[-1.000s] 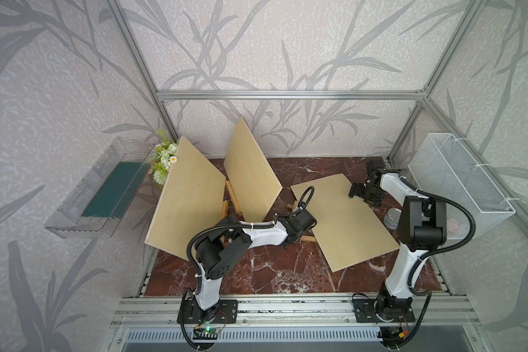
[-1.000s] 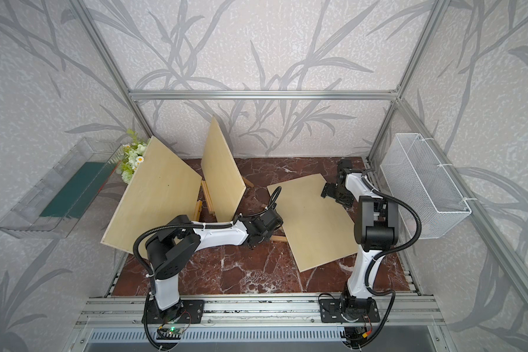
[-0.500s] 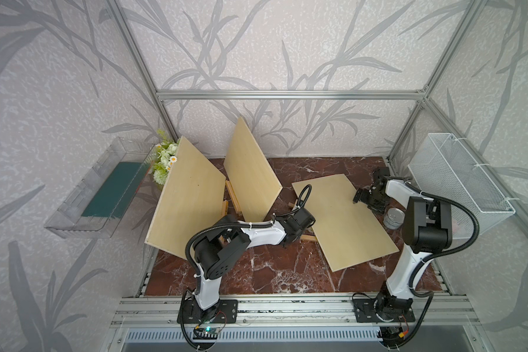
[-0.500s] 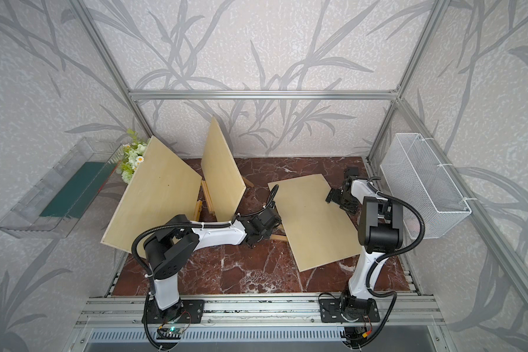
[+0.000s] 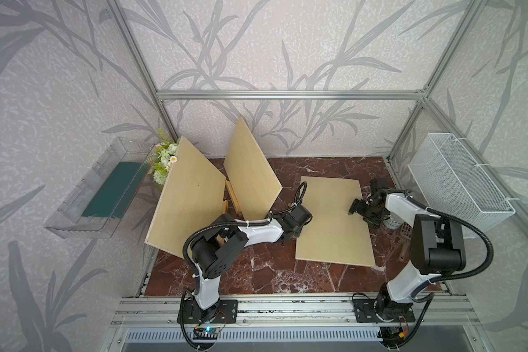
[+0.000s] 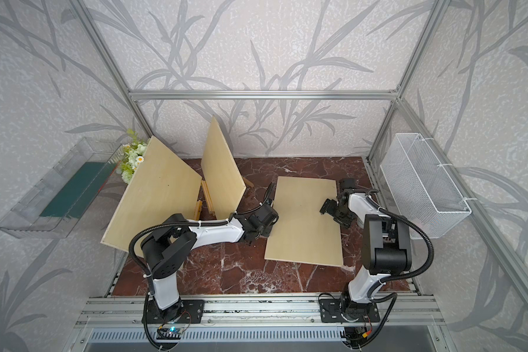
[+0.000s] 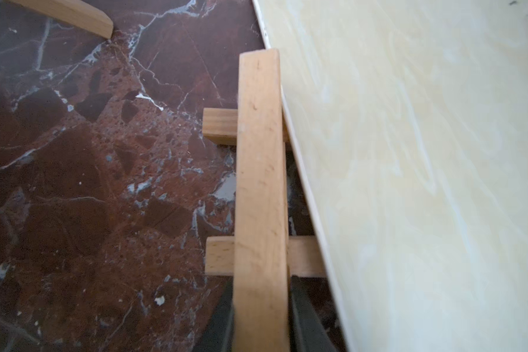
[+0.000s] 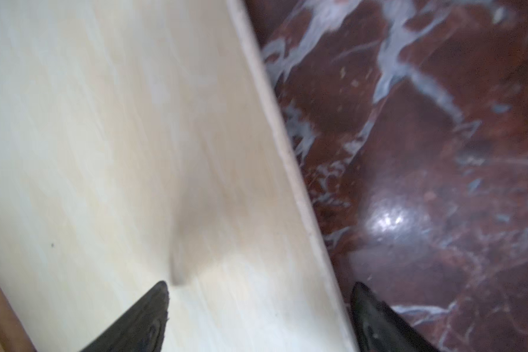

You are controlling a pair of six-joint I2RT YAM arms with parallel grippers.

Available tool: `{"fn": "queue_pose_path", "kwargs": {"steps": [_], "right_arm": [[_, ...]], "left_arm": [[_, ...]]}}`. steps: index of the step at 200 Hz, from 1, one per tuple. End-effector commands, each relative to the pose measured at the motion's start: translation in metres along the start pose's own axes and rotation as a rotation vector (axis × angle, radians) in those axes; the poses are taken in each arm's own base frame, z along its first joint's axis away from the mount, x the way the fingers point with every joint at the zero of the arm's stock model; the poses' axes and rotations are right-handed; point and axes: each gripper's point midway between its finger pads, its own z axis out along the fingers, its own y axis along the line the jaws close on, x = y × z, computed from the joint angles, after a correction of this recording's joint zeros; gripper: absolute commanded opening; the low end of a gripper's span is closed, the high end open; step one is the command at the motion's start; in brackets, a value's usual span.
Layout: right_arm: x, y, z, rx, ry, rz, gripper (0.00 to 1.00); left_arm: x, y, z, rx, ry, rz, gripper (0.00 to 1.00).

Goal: Assemble the easel
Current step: Pick up the easel at the center of the board.

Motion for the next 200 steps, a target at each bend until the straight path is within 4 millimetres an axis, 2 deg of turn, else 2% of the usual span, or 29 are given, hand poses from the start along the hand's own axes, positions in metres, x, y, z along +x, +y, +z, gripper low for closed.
{"fn": "queue_pose_path", "kwargs": {"steps": [1, 44, 75, 97, 125, 159, 183, 200], "right_arm": [[0.02, 0.037, -0.014, -0.153, 0.064, 0.016, 0.91], [0.026, 0.047, -0.022, -0.215, 0.078, -0.018, 0.88], [0.028, 0.072, -0.03, -0.369, 0.086, -0.028, 0.83], [0.028, 0.092, -0.051, -0.456, 0.062, -0.044, 0.79], [0.026, 0.113, -0.088, -0.522, 0.013, -0.115, 0.74], [0.028, 0.131, -0.12, -0.598, -0.009, -0.182, 0.62], [0.03, 0.141, -0.132, -0.628, -0.002, -0.2, 0.53], [0.033, 0.146, -0.131, -0.625, 0.009, -0.208, 0.46]], "left_arm": [[0.022, 0.004, 0.004, -0.016, 0.076, 0.069, 0.0], [0.022, 0.002, 0.008, -0.012, 0.082, 0.073, 0.0], [0.024, 0.0, 0.009, -0.003, 0.086, 0.077, 0.0], [0.025, -0.002, 0.01, 0.008, 0.09, 0.079, 0.0], [0.025, -0.005, 0.012, 0.017, 0.094, 0.08, 0.0], [0.024, -0.007, 0.014, 0.023, 0.1, 0.087, 0.0], [0.022, -0.008, 0.014, 0.026, 0.092, 0.08, 0.0], [0.02, -0.009, 0.014, 0.028, 0.086, 0.073, 0.0]]}}
